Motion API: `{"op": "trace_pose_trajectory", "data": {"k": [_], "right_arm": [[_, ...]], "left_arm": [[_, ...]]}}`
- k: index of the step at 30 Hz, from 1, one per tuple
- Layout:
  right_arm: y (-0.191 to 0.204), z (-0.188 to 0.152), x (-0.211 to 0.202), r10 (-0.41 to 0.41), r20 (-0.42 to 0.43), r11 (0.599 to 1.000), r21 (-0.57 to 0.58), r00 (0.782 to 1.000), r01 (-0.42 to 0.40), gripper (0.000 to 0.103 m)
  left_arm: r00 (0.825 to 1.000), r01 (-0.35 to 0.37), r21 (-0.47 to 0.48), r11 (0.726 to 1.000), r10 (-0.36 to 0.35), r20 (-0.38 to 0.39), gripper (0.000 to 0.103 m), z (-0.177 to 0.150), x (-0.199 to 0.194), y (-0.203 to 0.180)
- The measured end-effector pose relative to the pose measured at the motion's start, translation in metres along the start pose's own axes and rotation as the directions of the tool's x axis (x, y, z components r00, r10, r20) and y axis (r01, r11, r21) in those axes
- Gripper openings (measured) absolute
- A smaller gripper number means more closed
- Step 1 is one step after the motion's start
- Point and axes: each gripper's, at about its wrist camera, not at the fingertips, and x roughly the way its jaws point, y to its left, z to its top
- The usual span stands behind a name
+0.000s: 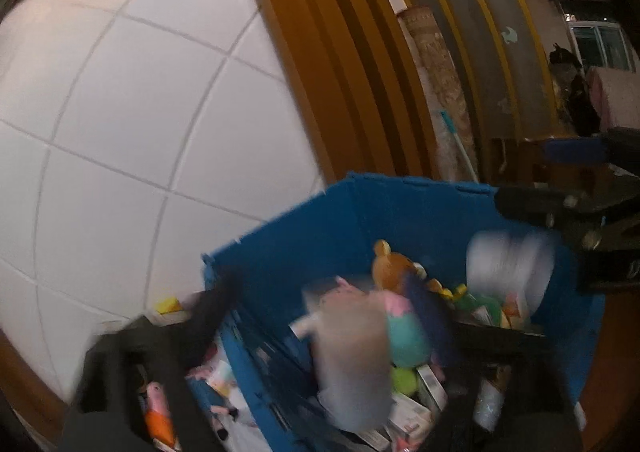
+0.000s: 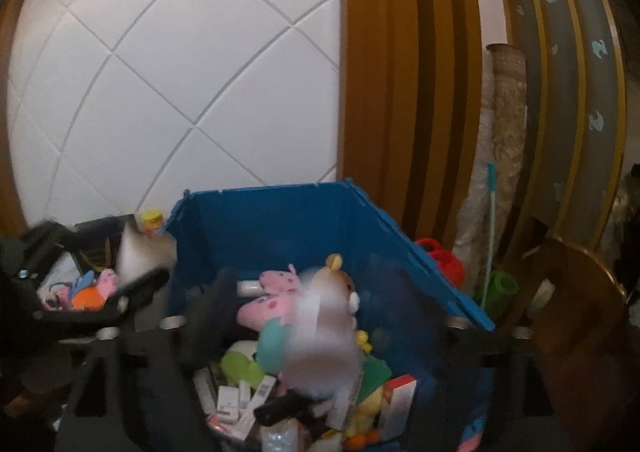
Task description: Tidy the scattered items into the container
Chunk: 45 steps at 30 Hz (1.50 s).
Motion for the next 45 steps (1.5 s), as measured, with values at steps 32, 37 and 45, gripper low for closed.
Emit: {"op": "trace_pose_trajectory", "data": {"k": [32, 37, 45], "right_arm": [[0.104, -0.063, -0.114, 0.050, 0.096, 0.998, 0.030, 0.994, -0.053, 0.094], [0.155, -0.087, -0.144, 0.063, 0.101, 0.998, 0.017, 0.993, -0.065, 0.096], [0.212, -0.123, -0.174, 0.061, 0.064, 0.998, 0.010, 0.996, -0.062, 0.096]], "left_arm": [[0.997, -0.044, -0.122, 0.991, 0.052, 0.059, 0.103, -0.090, -0.148, 0.065], [0.998, -0.056, -0.139, 0.989, 0.061, 0.032, 0.103, -0.134, -0.184, 0.097], [0.998, -0.060, -0.135, 0.989, 0.058, -0.015, 0.103, -0.188, -0.215, 0.124]]}}
